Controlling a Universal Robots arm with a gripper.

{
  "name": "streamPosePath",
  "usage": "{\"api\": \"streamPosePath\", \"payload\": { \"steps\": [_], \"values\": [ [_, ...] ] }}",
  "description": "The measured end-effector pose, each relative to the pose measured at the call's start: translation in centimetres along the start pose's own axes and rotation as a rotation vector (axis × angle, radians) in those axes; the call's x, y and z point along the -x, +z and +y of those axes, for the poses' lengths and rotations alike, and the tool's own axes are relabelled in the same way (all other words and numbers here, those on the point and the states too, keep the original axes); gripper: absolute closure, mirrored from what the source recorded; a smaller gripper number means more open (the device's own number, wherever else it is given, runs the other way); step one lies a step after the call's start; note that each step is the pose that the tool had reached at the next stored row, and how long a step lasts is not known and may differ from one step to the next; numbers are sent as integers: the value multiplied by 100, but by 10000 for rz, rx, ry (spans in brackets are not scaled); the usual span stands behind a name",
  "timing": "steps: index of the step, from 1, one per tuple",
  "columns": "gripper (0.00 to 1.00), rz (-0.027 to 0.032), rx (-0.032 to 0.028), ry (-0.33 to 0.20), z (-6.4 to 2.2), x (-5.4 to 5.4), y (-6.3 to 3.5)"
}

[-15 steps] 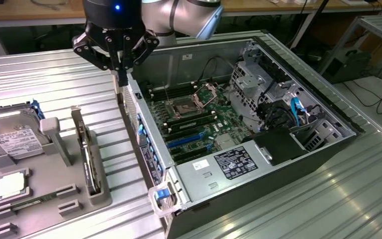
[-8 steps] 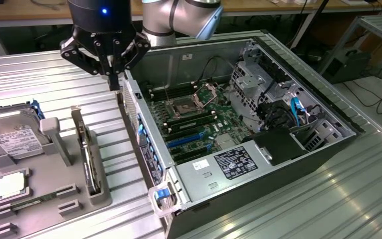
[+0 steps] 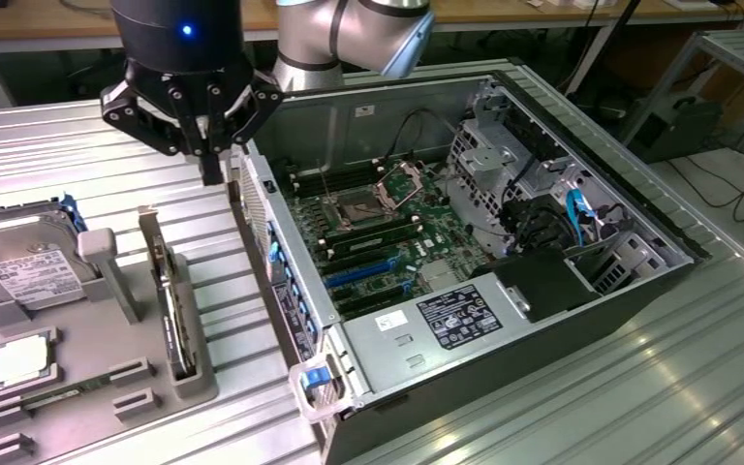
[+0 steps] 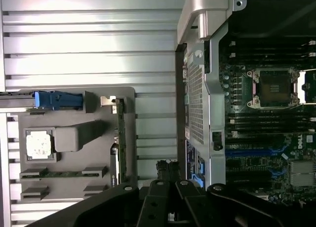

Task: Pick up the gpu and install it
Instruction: 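Reach for the gpu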

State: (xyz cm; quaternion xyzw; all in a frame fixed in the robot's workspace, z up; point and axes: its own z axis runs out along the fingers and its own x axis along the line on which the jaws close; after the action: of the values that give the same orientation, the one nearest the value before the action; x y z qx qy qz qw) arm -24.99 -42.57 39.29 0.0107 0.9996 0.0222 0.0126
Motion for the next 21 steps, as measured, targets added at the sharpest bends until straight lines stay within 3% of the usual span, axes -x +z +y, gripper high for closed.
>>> {"api": "streamPosePath", "payload": {
  "steps": [10,21],
  "values": [
    [89,1,1,-35,-141,-49,-7],
    [89,12,12,-290,-211,-165,-14]
  ]
}}
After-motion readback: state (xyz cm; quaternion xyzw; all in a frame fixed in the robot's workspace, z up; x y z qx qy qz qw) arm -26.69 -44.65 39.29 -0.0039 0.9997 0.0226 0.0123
